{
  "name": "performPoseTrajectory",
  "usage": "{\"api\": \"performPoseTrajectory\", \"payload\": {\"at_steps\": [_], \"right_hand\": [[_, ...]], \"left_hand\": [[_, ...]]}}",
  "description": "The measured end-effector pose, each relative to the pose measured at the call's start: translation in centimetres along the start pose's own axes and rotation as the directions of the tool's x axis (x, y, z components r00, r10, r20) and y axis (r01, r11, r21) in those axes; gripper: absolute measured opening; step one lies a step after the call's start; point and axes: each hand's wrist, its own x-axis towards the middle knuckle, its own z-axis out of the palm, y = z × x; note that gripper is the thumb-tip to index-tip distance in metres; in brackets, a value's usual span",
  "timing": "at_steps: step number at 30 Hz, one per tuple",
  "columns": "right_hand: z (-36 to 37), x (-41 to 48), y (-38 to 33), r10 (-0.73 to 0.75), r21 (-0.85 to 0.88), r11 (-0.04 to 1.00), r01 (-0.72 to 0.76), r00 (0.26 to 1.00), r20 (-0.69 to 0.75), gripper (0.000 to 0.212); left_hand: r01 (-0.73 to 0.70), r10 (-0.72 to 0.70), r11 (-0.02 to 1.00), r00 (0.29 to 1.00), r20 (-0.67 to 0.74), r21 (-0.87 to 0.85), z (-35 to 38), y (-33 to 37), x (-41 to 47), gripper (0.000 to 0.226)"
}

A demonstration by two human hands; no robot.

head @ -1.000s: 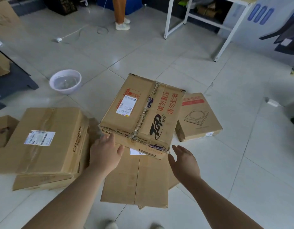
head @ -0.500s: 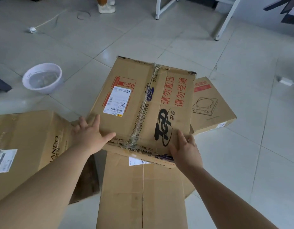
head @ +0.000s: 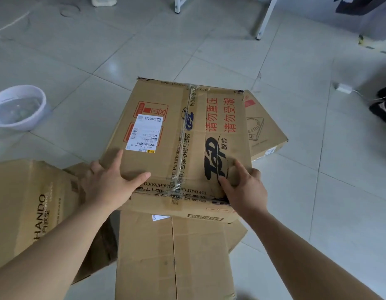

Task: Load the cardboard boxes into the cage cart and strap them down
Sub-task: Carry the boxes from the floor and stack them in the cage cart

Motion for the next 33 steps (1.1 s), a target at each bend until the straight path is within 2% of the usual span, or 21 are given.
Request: {"api": "performPoseTrajectory", "payload": {"at_steps": [6, 9, 15, 21, 26, 33], "right_hand": [[-4.9, 0.1, 6.8, 0.063, -0.016, 0.998, -0.063, 0.998, -0.018, 0.067], [-7.4, 0.5, 12.0, 0.086, -0.021, 0.996, -0.087, 0.996, -0.033, 0.068], [-12.6, 2.0, 25.1, 0.090, -0.003, 0.996, -0.090, 0.994, -0.064, 0.066], [-16.7, 3.9, 38.4, 0.144, -0.062, 0.987, -0.146, 0.989, -0.043, 0.065], [-15.7, 5.7, 46.9, 0.172, -0.093, 0.981, -0.170, 0.985, 0.019, 0.064], [-9.2, 7.9, 55.1, 0.190, -0.124, 0.977, -0.174, 0.973, 0.132, 0.062]], "left_hand": [[-0.052, 0.054, 0.994, 0.998, -0.011, 0.091, 1.1, 7.3, -3.3, 0.111], [-0.088, 0.088, 0.993, 0.996, 0.004, 0.080, 3.3, 12.1, -5.4, 0.112], [-0.122, 0.122, 0.993, 0.993, -0.006, -0.004, 10.9, 23.2, -10.3, 0.106], [-0.151, 0.149, 0.988, 0.988, 0.044, 0.024, 19.7, 33.6, -14.6, 0.110], [-0.110, 0.104, 0.993, 0.987, 0.119, 0.052, 27.8, 37.9, -16.6, 0.108], [-0.024, 0.002, 0.993, 0.982, 0.187, 0.118, 38.6, 38.2, -16.5, 0.106]]}}
